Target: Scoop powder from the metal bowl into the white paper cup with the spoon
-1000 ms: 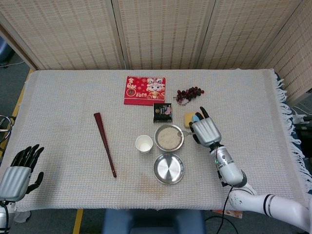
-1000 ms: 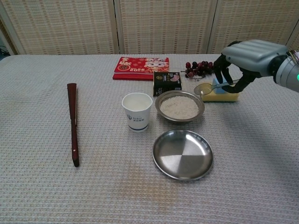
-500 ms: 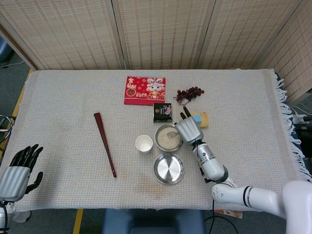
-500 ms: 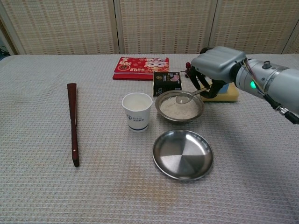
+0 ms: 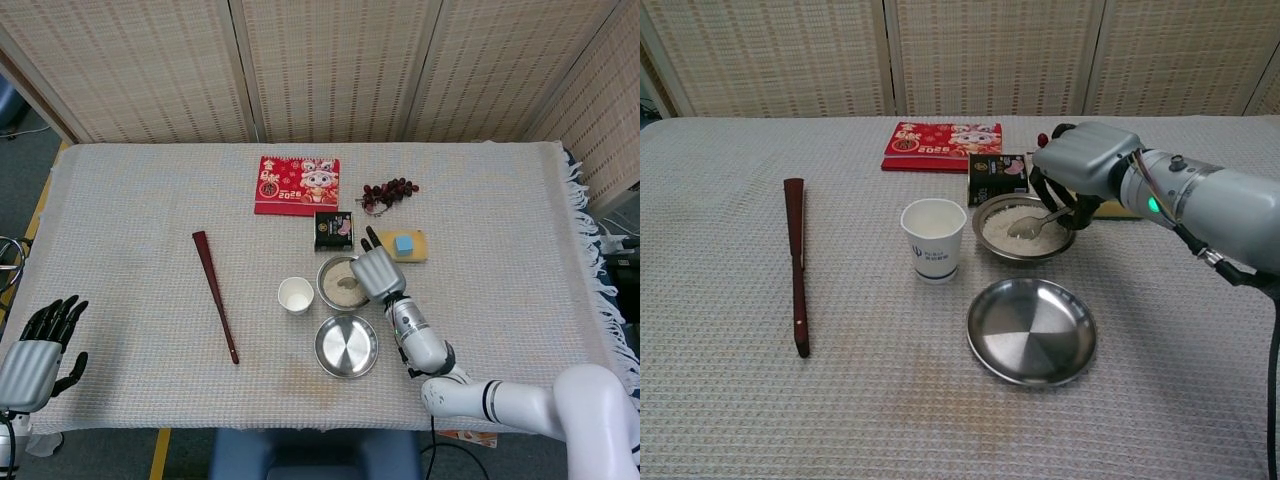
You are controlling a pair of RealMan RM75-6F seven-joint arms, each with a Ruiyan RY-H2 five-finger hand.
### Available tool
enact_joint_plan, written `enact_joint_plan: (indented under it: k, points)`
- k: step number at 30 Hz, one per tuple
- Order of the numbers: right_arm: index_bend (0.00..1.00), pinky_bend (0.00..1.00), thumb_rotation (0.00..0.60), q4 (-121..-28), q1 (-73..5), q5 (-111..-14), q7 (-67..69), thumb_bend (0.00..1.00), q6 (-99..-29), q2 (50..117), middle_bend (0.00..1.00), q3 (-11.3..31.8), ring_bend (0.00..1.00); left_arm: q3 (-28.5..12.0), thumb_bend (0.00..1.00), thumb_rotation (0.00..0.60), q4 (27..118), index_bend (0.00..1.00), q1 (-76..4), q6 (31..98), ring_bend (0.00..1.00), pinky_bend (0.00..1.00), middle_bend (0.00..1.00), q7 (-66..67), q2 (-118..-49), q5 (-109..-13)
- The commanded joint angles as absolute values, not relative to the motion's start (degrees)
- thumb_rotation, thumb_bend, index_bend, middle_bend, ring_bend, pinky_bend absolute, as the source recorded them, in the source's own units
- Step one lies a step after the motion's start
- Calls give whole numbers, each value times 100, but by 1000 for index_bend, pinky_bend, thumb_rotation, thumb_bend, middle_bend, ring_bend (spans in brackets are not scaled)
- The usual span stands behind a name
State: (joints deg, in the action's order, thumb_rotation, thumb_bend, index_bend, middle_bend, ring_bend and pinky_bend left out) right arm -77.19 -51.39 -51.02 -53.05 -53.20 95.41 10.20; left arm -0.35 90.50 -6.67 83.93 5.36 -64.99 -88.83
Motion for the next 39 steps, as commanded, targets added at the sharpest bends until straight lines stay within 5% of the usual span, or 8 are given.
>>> enact_joint_plan:
  k: [1, 20, 39]
  points:
    - [926, 0, 600, -7755, -5151, -5030, -5132, 364, -5256, 9545, 602, 1032, 158, -37, 457, 600, 9042, 0, -665, 8397, 0, 115, 0, 525, -6498, -8882]
    - [926, 0, 600, -7867, -5140, -3927, -3520, 364, -4450, 9248, 602, 1374, 158, -35, 457, 600, 9037, 0, -657, 8417, 0, 115, 0, 520, -6497, -8894]
    - [926, 0, 600, -7926, -5060, -3818, -2276, 364, -4081, 8772, 602, 1476, 158, -41, 457, 600, 9027, 0, -662, 8397, 0, 115, 0, 550, -6515, -8870]
